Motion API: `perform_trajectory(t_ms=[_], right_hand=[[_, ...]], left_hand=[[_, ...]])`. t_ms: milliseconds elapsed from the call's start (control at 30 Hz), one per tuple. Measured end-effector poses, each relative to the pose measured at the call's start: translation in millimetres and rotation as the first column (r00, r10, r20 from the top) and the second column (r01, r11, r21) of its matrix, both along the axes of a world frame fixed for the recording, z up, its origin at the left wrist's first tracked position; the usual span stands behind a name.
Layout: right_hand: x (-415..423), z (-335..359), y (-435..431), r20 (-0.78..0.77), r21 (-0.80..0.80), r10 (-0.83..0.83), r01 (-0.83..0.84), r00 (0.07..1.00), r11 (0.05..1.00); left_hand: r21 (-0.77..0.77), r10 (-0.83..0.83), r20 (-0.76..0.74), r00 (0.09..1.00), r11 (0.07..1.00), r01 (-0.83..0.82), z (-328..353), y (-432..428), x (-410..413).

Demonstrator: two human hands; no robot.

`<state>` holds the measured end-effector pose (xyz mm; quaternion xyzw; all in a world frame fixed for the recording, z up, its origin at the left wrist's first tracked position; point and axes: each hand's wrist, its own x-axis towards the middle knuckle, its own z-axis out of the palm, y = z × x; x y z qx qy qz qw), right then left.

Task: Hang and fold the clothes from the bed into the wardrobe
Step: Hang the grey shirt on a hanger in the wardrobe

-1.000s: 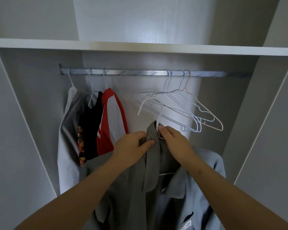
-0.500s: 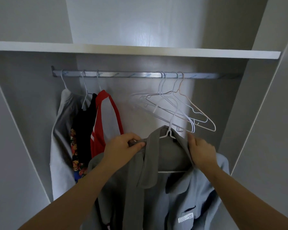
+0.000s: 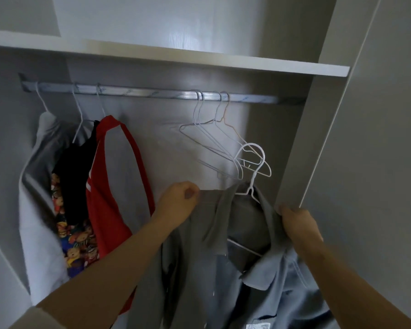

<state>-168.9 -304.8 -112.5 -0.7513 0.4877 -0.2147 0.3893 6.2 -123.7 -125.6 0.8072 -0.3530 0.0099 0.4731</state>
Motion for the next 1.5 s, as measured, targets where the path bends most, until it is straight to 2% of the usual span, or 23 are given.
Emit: perform_trajectory(t_ms=[167,233,367,467,700,833,1000,1200,1333,1500], right_hand=[[14,-23,19,0.055,0.104,0.149,-0.154,0.987,0.983],[31,-28,29,0.053,0.139,0.223,-0.229,0.973,0.964],[67,-19,49,0.143,0.284,0.245,-0.277,0.959,0.918],[104,-5,61,0.154,0.31,0.288,-0.322,0.945,0.895],[205,42,93,0.313,0.308,0.368,-0.46,0.876,0.833],[257,68,106,0.403,0.347,0.294,-0.442,0.867,0.827],[320,89,117,0.492,0.339,0.229,-0.427,0.84,0.838],[375,80,125,0.479,0.372,0.234,-0.437,0.846,0.819],[396,60,134,0.427,0.344,0.296,-0.456,0.855,0.821],[408,46,142,0.437,0.304,0.3,-0.453,0.848,0.838]], left_hand=[[0.01,0.036,-0.152,0.988,0.999,-0.035,-22,8,-11],[0.016,0.075,-0.16,0.984,0.997,-0.073,-19,15,-2],[0.011,0.164,-0.141,0.976,0.986,-0.164,-2,35,27],[-0.015,0.191,-0.141,0.971,0.981,-0.196,7,51,54],[-0.074,0.304,0.013,0.953,0.95,-0.302,37,84,136],[-0.092,0.336,0.112,0.935,0.941,-0.327,55,95,177],[-0.046,0.371,0.321,0.871,0.925,-0.377,62,106,217],[0.053,0.237,0.173,0.956,0.967,-0.249,42,104,243],[-0.004,0.261,0.101,0.96,0.965,-0.262,27,103,253],[-0.059,0.267,0.046,0.963,0.963,-0.264,22,106,259]])
